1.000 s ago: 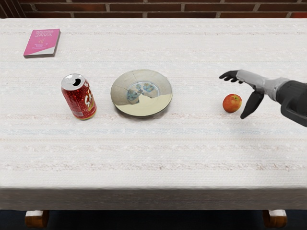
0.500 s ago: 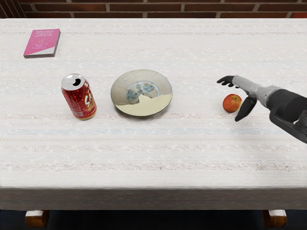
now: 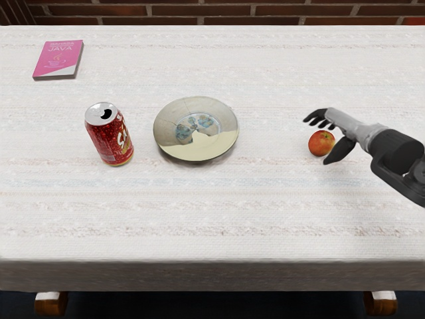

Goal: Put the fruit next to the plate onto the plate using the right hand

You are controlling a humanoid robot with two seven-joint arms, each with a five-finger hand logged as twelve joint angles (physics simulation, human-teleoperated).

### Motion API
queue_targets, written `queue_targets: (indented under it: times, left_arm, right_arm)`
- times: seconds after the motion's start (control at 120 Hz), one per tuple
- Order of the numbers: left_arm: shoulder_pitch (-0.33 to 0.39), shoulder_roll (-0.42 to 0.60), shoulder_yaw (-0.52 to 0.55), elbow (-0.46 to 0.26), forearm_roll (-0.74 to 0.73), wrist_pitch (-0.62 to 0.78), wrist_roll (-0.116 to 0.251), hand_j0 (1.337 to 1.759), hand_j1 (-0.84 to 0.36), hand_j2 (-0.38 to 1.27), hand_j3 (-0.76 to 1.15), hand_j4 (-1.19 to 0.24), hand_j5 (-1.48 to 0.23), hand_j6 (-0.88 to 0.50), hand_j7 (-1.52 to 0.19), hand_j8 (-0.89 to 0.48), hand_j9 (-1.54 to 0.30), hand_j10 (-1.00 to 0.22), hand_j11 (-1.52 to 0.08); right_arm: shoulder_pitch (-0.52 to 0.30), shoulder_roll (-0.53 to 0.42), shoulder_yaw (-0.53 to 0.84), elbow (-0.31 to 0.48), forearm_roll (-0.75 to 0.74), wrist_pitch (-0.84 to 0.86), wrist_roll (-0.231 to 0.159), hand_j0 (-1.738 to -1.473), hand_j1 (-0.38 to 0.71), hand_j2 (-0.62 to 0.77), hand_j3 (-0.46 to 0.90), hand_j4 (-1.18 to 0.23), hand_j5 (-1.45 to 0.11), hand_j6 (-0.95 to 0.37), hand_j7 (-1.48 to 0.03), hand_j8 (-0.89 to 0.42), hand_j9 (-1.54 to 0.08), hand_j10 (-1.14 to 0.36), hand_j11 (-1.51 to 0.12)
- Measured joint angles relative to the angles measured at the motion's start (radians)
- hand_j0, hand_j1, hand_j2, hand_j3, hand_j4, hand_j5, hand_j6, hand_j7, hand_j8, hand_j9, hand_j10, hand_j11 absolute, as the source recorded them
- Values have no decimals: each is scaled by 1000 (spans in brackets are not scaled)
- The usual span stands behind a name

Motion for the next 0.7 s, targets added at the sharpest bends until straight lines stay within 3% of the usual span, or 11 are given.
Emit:
queue_targets:
  times: [0.367,0.7]
  left_arm:
    - [0,0,0,0,0,0,0,1658,53,50,0,-248,-321,-248,-321,-248,-321,-247,-321]
    - [0,0,0,0,0,0,0,1658,53,50,0,-248,-321,-248,-321,-248,-321,-248,-321]
  right_arm:
    - [-30,52,0,-64,5,-64,6,-1658,24,-58,0,-318,-408,-319,-407,-318,-408,-317,-408]
    - [-41,70,5,-86,12,-69,6,-1658,85,-64,0,-394,-457,-381,-478,-352,-478,-369,-479]
